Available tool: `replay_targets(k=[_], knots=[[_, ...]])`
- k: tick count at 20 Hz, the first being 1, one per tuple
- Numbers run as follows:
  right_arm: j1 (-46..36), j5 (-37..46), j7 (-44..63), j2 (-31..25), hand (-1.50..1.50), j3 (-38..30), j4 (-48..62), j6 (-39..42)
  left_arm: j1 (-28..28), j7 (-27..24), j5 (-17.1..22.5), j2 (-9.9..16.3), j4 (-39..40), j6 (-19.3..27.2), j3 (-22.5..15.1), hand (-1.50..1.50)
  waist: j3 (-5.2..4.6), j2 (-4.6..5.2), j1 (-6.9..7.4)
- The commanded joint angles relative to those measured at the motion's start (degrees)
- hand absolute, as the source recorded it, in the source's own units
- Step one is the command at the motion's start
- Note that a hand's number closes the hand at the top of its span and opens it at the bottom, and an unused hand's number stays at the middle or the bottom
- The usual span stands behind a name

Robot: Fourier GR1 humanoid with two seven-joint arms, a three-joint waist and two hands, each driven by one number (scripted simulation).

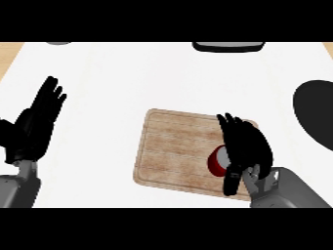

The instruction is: Pick the can from the cutting board and place it in the pan

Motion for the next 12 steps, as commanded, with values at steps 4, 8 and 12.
replay_targets(k=[4, 8, 12], knots=[[0.2, 5.6, 6.0, 6.2, -1.50, -0.9, 3.3, 1.2, 2.4, 1.7, -2.5, -2.2, -4.8, 1.1, -1.3, 0.00, 0.03, -0.03, 0.25], [-0.7, 5.8, 1.0, 7.2, -1.50, -5.6, 8.0, 2.7, 0.7, 2.5, -2.9, -2.6, -2.0, -0.1, -0.4, 0.00, 0.03, 0.05, 0.13], [2.7, 11.5, -2.7, 11.6, -1.50, -2.5, 13.2, -2.5, 0.2, -0.4, -2.0, -2.0, 1.1, -3.8, 2.2, 0.00, 0.03, 0.11, 0.13]])
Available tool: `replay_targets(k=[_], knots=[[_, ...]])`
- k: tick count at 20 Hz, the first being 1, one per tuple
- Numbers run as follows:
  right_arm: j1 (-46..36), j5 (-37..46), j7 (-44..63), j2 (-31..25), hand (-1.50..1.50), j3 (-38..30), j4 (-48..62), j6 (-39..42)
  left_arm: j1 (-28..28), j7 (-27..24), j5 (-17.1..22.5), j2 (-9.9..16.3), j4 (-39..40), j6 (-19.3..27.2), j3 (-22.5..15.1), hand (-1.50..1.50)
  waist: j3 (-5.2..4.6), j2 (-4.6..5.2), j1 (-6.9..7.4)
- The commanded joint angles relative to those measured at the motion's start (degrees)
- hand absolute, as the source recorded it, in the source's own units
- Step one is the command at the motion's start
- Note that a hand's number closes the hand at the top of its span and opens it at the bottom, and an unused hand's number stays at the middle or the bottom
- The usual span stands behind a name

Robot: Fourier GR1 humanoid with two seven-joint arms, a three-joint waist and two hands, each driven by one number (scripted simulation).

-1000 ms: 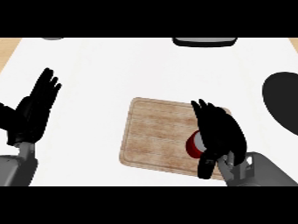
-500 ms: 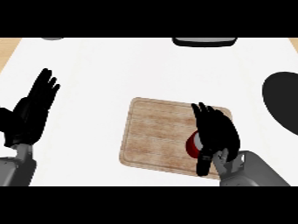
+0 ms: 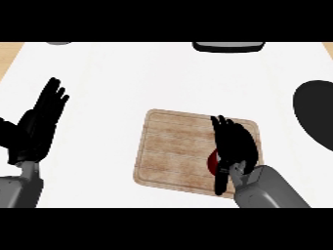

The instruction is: Pick the can from the cutting board and place it in the pan

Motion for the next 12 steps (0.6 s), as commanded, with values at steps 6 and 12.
replay_targets(k=[6, 12], knots=[[0.1, 7.7, -7.6, 3.5, 1.50, -2.2, 6.5, -0.2, -1.9, 4.2, -3.1, -3.2, -1.4, 0.4, 0.6, 0.00, 0.08, 0.12, -0.03], [0.5, 8.4, -8.1, 5.1, 1.50, -6.1, 2.1, 2.5, 0.5, 1.5, -3.5, -3.1, -1.5, -2.4, 3.5, 0.00, 0.07, 0.08, -0.08]])
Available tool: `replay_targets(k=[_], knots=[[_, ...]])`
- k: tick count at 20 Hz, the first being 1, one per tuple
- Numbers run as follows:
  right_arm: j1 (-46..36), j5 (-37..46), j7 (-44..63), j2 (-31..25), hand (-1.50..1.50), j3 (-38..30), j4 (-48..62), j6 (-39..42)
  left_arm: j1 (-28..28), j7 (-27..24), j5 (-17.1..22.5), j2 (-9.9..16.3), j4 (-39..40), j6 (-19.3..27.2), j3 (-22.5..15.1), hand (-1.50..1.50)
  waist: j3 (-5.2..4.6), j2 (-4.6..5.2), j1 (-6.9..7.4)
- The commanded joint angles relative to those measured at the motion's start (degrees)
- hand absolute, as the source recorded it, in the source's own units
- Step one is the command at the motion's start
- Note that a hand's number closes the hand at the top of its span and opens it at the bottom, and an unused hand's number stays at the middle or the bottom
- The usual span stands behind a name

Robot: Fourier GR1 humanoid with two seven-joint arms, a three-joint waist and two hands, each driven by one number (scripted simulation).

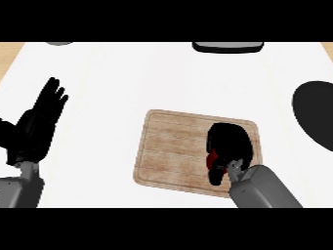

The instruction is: Pick the can from the cutting board and place it in the pan

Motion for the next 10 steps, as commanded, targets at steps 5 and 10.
replay_targets(k=[5, 10], knots=[[2.5, 7.1, 1.4, 2.2, 1.50, 0.2, -4.7, -3.9, 1.0, -4.6, -0.4, 0.0, 3.2, -3.6, 3.3, 0.00, 0.18, 0.36, -0.33], [13.1, 1.8, -22.4, -14.9, 1.50, 5.2, -18.4, -2.0, 1.4, 1.2, -1.3, 0.2, -2.2, -0.1, 2.5, 0.00, 0.32, -0.39, -2.34]])
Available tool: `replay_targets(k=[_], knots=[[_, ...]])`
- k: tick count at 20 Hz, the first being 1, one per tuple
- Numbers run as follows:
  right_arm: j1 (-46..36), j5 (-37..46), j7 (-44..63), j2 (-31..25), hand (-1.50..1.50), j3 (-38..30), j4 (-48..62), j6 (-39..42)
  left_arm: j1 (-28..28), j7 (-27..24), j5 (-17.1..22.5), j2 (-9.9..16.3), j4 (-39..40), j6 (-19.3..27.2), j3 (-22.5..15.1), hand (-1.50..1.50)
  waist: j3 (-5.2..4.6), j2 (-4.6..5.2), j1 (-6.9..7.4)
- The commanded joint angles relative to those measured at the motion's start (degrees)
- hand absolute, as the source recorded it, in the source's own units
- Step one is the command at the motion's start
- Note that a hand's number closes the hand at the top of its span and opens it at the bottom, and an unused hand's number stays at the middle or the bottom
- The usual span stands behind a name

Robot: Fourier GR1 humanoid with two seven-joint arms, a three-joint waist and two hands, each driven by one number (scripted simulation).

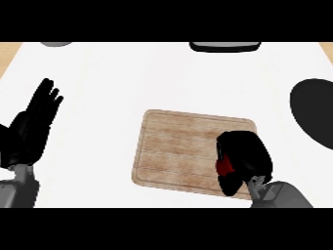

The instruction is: Pick the can from the cutting board and place it in the pan

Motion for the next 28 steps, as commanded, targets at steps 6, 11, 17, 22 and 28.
replay_targets(k=[6, 11, 17, 22, 28], knots=[[13.6, 2.2, -28.7, -24.1, 1.50, 1.2, -23.7, -11.8, 3.1, -1.8, 1.0, 0.7, 0.4, -0.6, 2.5, 0.00, 0.13, -0.94, -3.13], [19.1, -3.6, -35.9, -31.1, 1.50, -14.1, -32.6, -20.3, 1.5, -1.6, 0.2, 0.0, 1.5, -0.1, 1.8, 0.00, 0.09, -0.24, -3.02], [31.9, -19.8, -44.2, -35.5, 1.50, -34.9, -36.1, -20.7, 1.3, 0.8, 0.1, -0.2, -1.4, 0.0, 1.3, 0.00, 0.08, -0.03, -1.64], [27.8, -28.4, -47.6, -32.7, 1.50, -45.1, -25.8, -17.3, -0.9, 0.2, -1.5, -2.7, -0.2, 0.7, -0.7, 0.00, 0.03, 0.30, 0.10], [15.1, -31.7, -53.7, -33.8, 1.50, -47.6, -4.7, -14.9, -2.1, -2.3, -2.1, -2.5, 3.9, -1.1, 0.1, 0.00, 0.03, 0.66, 1.44]])
